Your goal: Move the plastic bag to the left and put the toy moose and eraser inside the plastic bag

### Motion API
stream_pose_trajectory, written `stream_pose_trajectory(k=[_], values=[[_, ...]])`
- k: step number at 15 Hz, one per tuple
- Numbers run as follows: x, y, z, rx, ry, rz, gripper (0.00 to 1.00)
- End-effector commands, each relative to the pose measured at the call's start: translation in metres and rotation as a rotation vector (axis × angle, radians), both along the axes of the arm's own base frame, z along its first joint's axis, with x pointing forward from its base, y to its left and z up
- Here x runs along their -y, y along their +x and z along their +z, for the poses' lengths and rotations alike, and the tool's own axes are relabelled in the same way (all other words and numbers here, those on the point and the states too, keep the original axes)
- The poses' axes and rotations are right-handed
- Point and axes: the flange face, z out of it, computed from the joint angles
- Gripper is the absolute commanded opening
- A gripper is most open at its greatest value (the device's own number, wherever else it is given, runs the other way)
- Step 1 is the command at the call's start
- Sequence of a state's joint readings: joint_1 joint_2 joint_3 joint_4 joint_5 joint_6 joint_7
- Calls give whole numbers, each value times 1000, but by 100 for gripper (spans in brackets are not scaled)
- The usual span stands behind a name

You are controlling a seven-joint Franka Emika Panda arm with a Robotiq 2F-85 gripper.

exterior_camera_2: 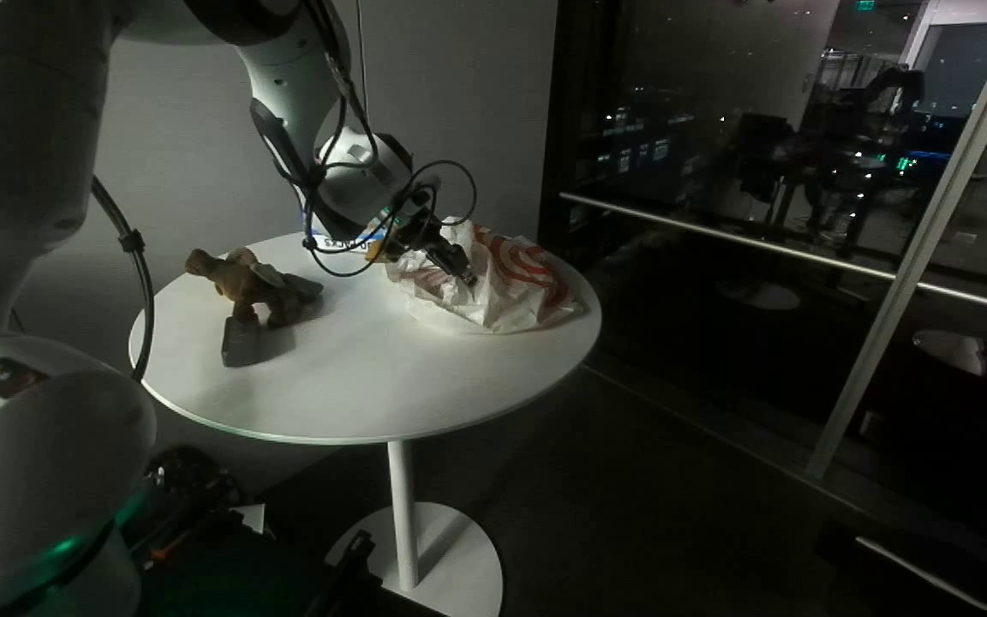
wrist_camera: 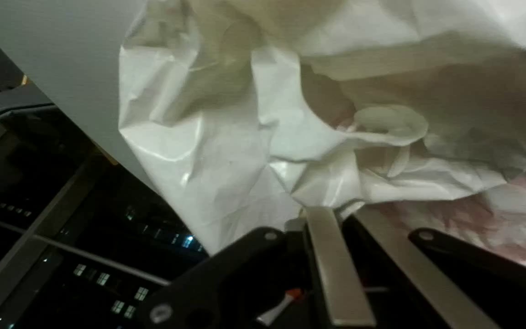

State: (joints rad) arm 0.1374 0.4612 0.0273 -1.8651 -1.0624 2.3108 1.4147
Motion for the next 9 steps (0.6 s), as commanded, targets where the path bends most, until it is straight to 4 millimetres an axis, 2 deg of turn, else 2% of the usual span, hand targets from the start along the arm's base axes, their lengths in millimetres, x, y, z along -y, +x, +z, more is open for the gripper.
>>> stream_pose_trajectory(k=[1, 3, 5, 9], values=[[-5, -22, 35, -129, 64, 114, 7], [-7, -36, 50, -210, 113, 164, 8], [2, -45, 69, -336, 99, 153, 9], [32, -61, 109, -467, -122, 26, 8]])
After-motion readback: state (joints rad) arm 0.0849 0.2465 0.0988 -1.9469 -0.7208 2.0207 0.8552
